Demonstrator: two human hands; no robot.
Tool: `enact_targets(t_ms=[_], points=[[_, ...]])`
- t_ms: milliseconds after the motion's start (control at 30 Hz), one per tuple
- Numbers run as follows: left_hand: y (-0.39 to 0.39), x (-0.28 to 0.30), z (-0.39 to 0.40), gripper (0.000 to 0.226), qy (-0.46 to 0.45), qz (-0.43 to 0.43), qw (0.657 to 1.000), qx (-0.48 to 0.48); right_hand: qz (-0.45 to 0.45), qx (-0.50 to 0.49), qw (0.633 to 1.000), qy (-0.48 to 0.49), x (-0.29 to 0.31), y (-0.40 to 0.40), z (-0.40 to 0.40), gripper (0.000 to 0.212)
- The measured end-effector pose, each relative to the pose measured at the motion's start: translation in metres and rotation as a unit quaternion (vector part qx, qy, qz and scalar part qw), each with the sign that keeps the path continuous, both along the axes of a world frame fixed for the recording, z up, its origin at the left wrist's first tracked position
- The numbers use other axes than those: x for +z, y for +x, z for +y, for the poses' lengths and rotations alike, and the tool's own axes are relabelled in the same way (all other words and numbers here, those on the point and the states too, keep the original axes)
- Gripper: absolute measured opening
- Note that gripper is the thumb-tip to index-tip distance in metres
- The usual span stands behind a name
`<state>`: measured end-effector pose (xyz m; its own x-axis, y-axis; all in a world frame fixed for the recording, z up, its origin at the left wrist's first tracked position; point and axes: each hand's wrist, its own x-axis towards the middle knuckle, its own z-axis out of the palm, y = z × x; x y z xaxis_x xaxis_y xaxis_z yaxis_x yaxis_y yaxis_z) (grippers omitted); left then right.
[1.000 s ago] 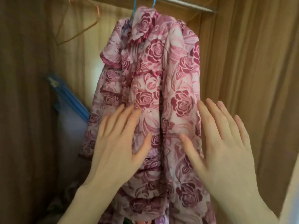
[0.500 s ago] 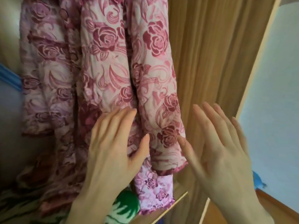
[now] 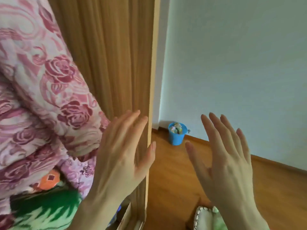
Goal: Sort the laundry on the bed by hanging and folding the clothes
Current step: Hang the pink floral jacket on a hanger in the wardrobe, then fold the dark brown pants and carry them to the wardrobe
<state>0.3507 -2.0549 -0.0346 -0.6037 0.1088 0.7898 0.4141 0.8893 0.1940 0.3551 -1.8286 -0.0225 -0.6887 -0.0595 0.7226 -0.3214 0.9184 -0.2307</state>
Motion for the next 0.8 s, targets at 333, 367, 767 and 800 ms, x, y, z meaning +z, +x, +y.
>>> enact_targets(t_ms=[333, 367, 767, 800], points=[[-0.067, -0.032, 0.126, 0.053, -0.024, -0.032, 0.987, -0.156, -0.024, -0.179, 0.983, -0.025, -0.048, 0.010, 0.116, 0.063], [-0.073, -0.034, 0.140, 0.053, -0.027, -0.036, 0.985, -0.169, -0.022, -0.193, 0.981, -0.026, -0.050, 0.011, 0.127, 0.063], [-0.110, -0.056, 0.268, 0.052, -0.076, -0.056, 0.949, -0.302, -0.062, -0.311, 0.946, -0.063, -0.082, 0.031, 0.224, 0.061], [-0.111, -0.060, 0.279, 0.051, -0.074, -0.052, 0.944, -0.316, -0.065, -0.319, 0.943, -0.064, -0.086, 0.035, 0.231, 0.061]])
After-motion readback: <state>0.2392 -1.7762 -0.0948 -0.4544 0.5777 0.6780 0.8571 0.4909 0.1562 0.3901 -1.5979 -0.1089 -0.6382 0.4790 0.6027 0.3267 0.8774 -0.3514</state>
